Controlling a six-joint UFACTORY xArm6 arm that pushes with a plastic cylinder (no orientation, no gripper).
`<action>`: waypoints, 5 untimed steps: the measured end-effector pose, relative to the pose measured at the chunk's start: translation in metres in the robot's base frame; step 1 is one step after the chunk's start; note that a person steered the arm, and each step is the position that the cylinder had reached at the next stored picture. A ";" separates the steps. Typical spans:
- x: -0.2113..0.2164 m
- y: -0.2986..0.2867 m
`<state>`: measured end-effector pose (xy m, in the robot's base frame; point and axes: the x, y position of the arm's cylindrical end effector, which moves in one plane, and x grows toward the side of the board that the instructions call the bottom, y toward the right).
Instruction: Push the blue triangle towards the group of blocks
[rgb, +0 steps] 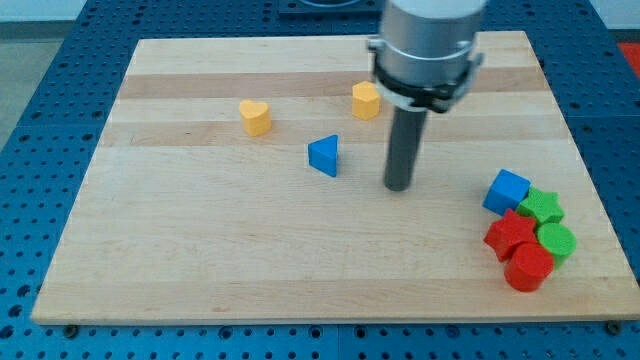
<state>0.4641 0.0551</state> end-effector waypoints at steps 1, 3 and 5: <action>-0.025 -0.030; -0.066 -0.043; -0.053 -0.075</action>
<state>0.4114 -0.0196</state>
